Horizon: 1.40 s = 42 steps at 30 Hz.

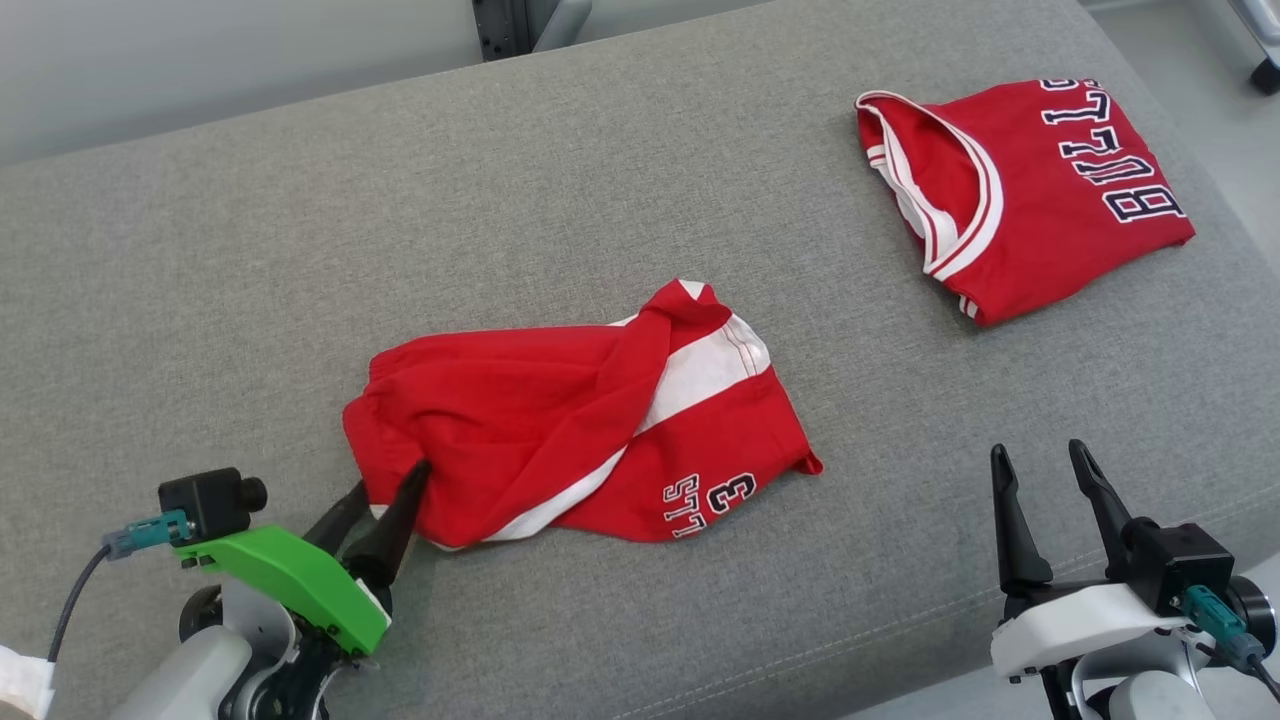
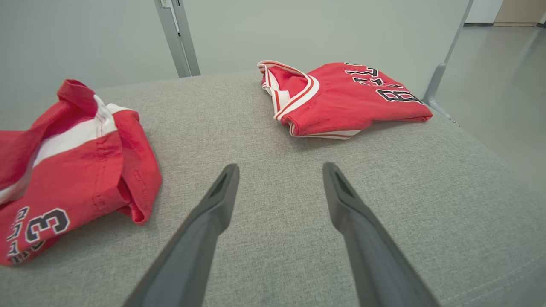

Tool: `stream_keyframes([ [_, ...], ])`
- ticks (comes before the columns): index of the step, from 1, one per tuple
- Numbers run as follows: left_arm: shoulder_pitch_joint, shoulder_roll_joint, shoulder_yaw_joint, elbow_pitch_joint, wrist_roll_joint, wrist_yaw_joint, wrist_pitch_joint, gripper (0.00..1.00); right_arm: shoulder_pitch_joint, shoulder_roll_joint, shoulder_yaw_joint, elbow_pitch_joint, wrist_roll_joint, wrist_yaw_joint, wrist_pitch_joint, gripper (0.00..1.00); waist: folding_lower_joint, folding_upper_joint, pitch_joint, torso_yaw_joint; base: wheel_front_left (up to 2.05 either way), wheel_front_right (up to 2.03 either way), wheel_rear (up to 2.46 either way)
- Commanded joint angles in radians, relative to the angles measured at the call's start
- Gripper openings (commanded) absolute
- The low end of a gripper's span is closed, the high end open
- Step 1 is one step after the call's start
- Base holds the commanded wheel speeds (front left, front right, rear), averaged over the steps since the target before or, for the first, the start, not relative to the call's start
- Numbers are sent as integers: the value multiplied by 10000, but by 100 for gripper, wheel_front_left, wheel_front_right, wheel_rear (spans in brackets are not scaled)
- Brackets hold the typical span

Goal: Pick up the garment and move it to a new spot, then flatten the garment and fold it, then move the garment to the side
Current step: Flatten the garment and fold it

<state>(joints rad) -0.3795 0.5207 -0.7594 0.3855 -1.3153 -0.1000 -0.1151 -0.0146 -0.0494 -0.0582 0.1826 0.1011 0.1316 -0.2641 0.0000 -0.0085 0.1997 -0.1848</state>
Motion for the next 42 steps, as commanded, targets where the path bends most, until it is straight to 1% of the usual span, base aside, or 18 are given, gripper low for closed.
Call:
stream_keyframes([
  [1,69,23,-88,-58,-189,-148,161,37,10,-25,-32,3,-67,-20,0,100,0,85,-25,-13,0,0,0],
  [2,129,129,-204,-112,-159,-183,298,0,18,-24,-29,13,-58,-20,0,100,0,85,-41,-17,0,0,0],
  [4,232,350,-449,-429,-35,-244,533,0,66,-24,-59,24,-41,-20,0,100,0,85,-86,2,0,0,0],
  [7,681,517,-257,-1288,-727,-264,734,0,166,-25,-125,2,-12,-20,0,100,0,85,-160,82,0,0,0],
  [8,877,625,-112,-1712,-1019,-165,750,0,196,-25,-151,-15,1,-20,0,100,0,85,-178,116,0,0,0],
  [11,1563,943,273,-3192,-1714,373,654,0,297,-21,-167,-36,65,-20,0,100,0,85,-200,242,0,0,0],
  [14,2353,1242,636,-4687,-2302,1125,389,0,306,-27,-136,-49,106,-20,0,100,0,85,-165,374,0,0,0],
  [16,2831,1425,843,-5508,-2505,1658,115,0,271,-22,-120,-44,108,-20,0,100,0,85,-138,439,0,0,0],
  [18,3286,1463,1005,-6053,-2731,2113,-163,0,203,-27,-141,-42,109,-20,0,100,0,85,-113,501,0,0,0],
  [19,3286,1463,1005,-6053,-2731,2113,-163,0,203,-27,-141,-42,109,-20,0,100,0,85,-113,501,0,0,0],
  [21,3611,1365,1197,-6253,-2977,2461,-430,0,137,-24,-156,-52,80,-20,0,100,0,85,-69,574,0,0,0],
  [24,3616,1150,1452,-5834,-3221,2837,-693,0,56,-22,-99,-26,28,-20,0,100,0,85,-9,683,0,0,0],
  [26,3286,881,1576,-5224,-3344,2959,-743,0,5,-27,-71,10,18,-20,0,100,0,85,18,721,0,0,0],
  [30,2373,356,1685,-3740,-3263,3046,-772,0,-140,-25,15,60,24,-20,0,100,0,85,77,712,0,0,0],
  [33,1583,-33,1669,-2514,-3133,3029,-689,0,-181,-25,98,89,28,-20,0,100,0,85,130,644,0,0,0],
  [38,539,-381,1355,-655,-2657,2918,-466,0,-203,-27,86,128,13,-20,0,100,0,85,183,437,0,0,0],
  [42,169,-552,1155,247,-2431,2608,-438,0,-112,-25,12,120,-26,-20,0,100,0,85,160,336,0,0,0],
])
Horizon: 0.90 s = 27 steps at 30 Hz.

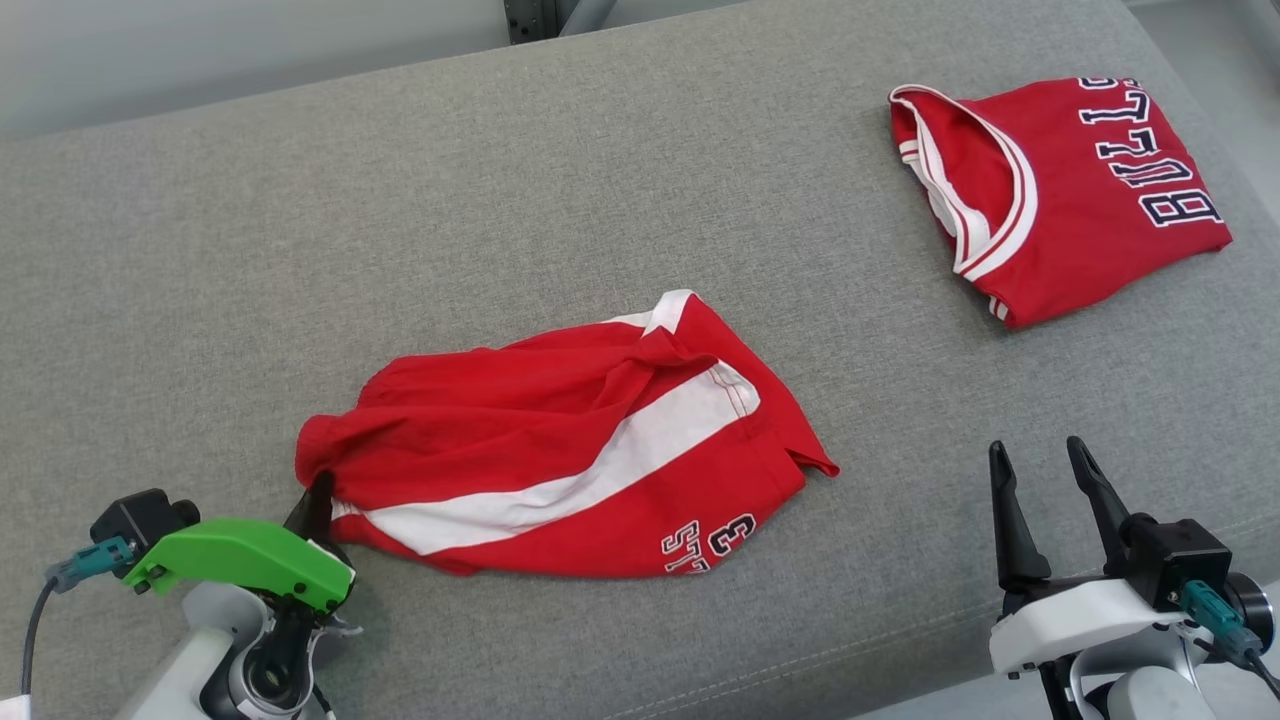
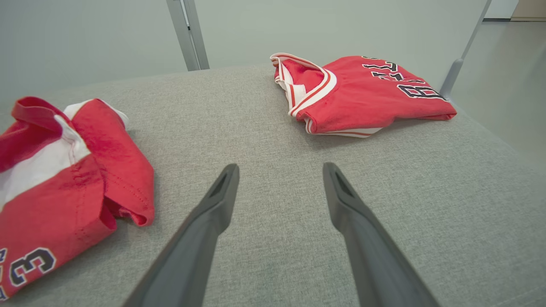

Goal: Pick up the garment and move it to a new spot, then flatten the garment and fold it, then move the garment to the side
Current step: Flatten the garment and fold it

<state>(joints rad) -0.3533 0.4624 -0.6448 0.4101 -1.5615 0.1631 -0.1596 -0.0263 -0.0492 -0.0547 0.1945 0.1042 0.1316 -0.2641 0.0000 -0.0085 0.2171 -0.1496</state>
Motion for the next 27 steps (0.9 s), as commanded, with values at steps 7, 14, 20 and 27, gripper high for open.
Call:
stream_keyframes([
  [7,299,108,-163,147,561,-733,-501,100,217,-26,-256,-94,-199,-20,1,100,0,85,-340,81,0,0,0],
  [14,1438,479,434,-1112,2057,-706,-1058,100,434,-24,-654,-504,-476,-20,1,100,0,85,-848,576,0,0,0],
  [20,2822,57,1819,-2329,4949,-185,-1049,100,573,-27,-967,-974,-926,-20,1,100,0,85,-1357,1178,0,0,0],
  [27,4469,-595,3033,-3006,7988,-300,-1051,100,854,-27,-1143,-1230,-1203,-20,1,100,0,85,-2082,1751,0,0,0],
])
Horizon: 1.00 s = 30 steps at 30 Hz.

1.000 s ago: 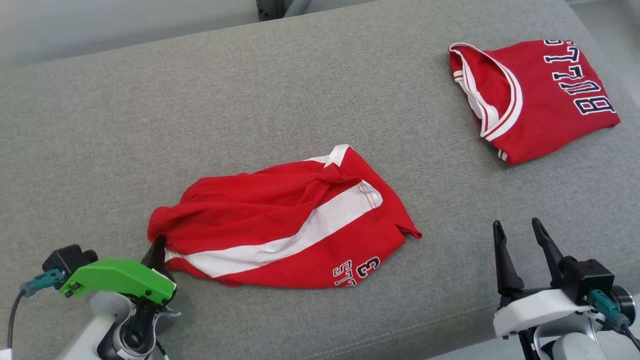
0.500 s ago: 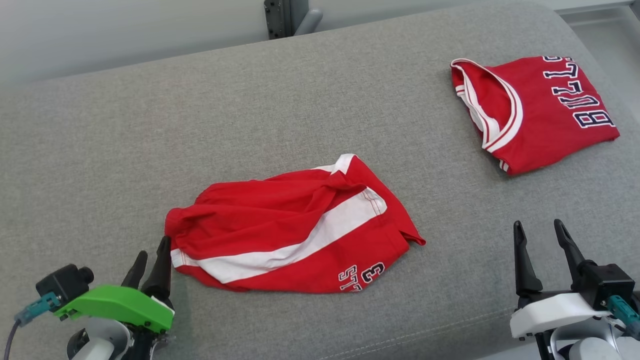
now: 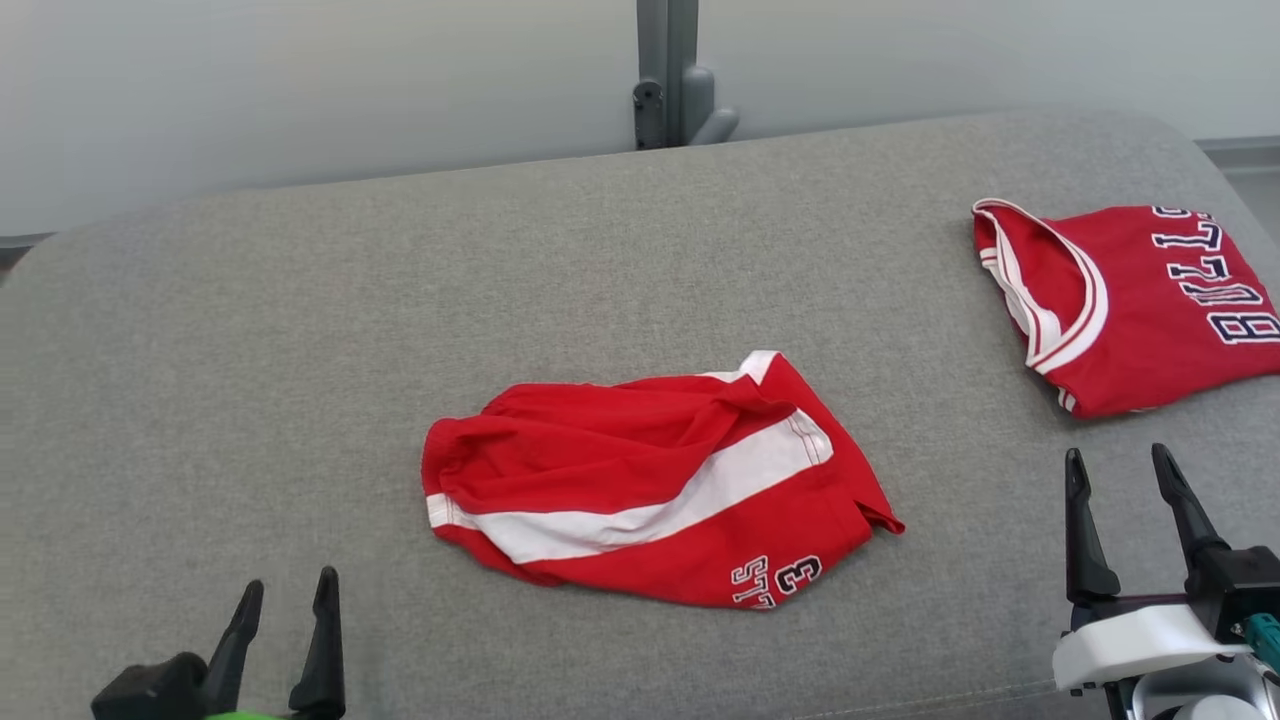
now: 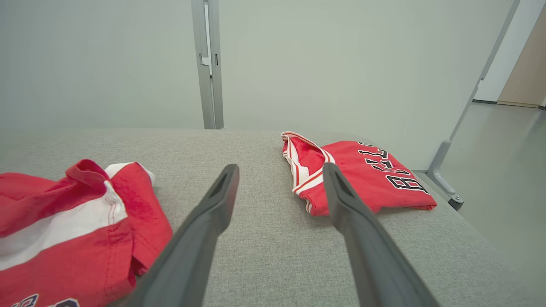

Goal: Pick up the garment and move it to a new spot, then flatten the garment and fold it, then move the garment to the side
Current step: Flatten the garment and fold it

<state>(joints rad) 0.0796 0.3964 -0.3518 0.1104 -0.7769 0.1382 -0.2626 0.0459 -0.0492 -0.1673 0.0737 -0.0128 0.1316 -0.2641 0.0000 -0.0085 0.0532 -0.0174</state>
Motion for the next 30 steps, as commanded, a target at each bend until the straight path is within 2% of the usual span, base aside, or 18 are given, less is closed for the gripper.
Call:
stream_keyframes([
  [1,322,-10,248,-40,475,-131,-22,100,165,-24,-6,-24,-57,-20,1,100,0,85,-497,493,0,0,0],
  [13,1520,-1313,1958,-84,3264,-1668,-12,100,664,-24,190,449,-130,-20,1,100,0,85,-991,1158,0,0,0],
  [18,1659,-1837,2655,-76,3974,-2208,-13,100,726,-29,585,688,2,-20,1,100,0,85,-1032,1250,0,0,0],
  [24,1510,-2228,3051,-109,4520,-2592,-13,100,668,-29,933,906,154,-20,1,100,0,85,-1023,1138,0,0,0],
  [30,1439,-2474,3217,-104,4767,-2680,-13,100,561,-29,1178,1060,259,-20,1,100,0,85,-1044,889,0,0,0],
])
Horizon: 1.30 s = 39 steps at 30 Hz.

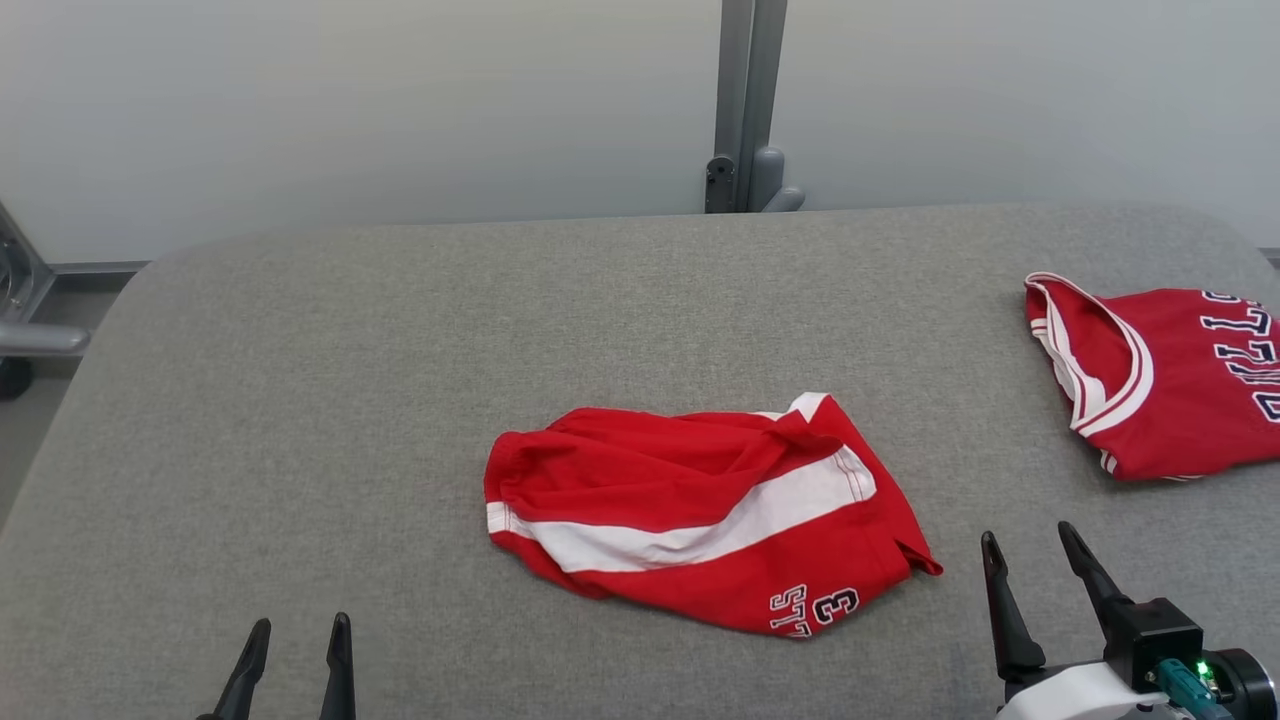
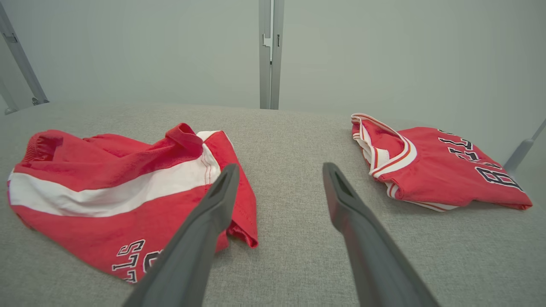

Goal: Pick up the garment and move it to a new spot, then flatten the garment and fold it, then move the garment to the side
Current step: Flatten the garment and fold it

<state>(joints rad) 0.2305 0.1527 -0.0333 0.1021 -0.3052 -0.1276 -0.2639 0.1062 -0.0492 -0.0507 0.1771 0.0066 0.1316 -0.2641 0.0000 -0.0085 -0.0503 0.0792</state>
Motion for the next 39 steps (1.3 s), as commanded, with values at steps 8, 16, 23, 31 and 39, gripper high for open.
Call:
stream_keyframes([
  [8,-61,49,-84,-8,2,-39,0,100,-149,-29,105,99,158,-20,1,100,0,85,-30,-288,0,0,0],
  [16,-145,156,-176,29,-103,-42,0,100,-175,-29,66,110,172,-20,1,100,0,85,1,-360,0,0,0],
  [23,-167,157,-198,28,-107,-42,0,100,-134,-27,183,211,162,-20,1,100,0,85,35,-372,0,0,0],
  [31,-509,314,-235,-106,-230,-42,0,100,-891,-181,969,357,-146,-20,1,100,0,85,389,-438,0,0,0],
  [39,-2295,959,-1410,1168,-1222,-41,139,100,-3078,-1210,2769,832,743,-20,1573,100,0,85,1805,-447,0,0,0],
])
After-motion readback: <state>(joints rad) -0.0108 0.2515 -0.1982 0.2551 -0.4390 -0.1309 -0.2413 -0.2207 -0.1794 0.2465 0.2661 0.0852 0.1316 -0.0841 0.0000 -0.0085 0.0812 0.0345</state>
